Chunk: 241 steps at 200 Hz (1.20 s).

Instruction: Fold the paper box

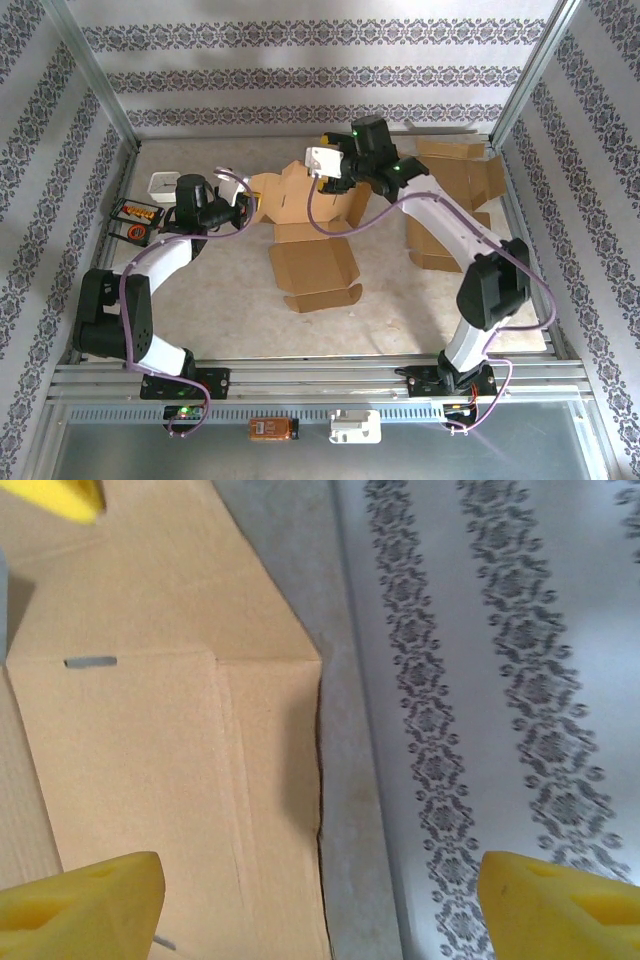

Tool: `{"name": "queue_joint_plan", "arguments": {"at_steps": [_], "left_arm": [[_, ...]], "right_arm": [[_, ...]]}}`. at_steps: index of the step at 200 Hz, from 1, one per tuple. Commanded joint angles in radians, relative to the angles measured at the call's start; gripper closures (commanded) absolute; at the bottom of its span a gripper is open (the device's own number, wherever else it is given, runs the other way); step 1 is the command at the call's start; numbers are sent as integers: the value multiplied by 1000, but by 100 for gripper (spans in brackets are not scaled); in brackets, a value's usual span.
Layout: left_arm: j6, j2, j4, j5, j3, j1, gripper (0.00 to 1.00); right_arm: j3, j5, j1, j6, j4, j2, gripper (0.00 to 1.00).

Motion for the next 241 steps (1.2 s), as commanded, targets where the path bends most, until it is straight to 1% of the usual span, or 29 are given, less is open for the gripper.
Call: {"name": "queue_joint_plan", "arguments": {"at_steps": [1,13,28,38,47,70,95,113,116,123,125,131,137,153,161,170,181,202,218,241], "left_arm": [[79,-40,62,36,-5,-3,100],[92,-49,48,33,-7,-4,100],[99,-57,40,25,-8,-4,100],[103,-60,32,16,-7,-5,100],[106,-62,23,13,-6,-6,100],[114,-62,-1,0,3,-9,100],[115,-60,-20,-22,12,-14,100],[83,-53,-28,-62,25,-22,100],[69,-52,-28,-77,26,-24,97],[14,-49,-21,-120,30,-25,86],[-2,-48,-19,-138,30,-24,82],[-84,-50,-22,-183,37,-26,70],[-167,-58,-39,-220,43,-25,62],[-403,-97,-123,-287,58,-25,49],[-527,-124,-187,-307,68,-25,45],[-648,-155,-258,-308,74,-26,43],[-776,-194,-315,-281,71,-25,43],[-983,-267,-311,-237,30,-35,44],[-1117,-279,-349,-233,40,-36,50],[-1220,-233,-419,-209,113,-40,62]], "right_arm": [[83,-103,-29,-68,-139,56,22],[107,-127,-39,-55,-162,81,28],[113,-127,-47,-40,-160,100,45],[104,-129,-47,-44,-157,104,55],[94,-126,-47,-45,-149,105,60],[70,-96,-42,-54,-131,100,78],[68,-10,-21,-69,-123,95,91],[61,53,-3,-69,-101,85,96],[58,63,0,-66,-92,83,96],[43,88,9,-53,-59,75,96],[39,98,11,-49,-47,72,96],[23,127,19,-43,-14,66,97],[7,158,27,-41,16,60,97],[-39,260,56,-49,116,50,97],[-65,317,71,-66,169,48,97],[-98,380,87,-83,240,48,96],[-128,446,100,-91,317,48,96],[-159,498,119,-87,372,42,97],[-193,530,134,-79,432,36,97],[-258,583,158,-121,556,40,97]]}}
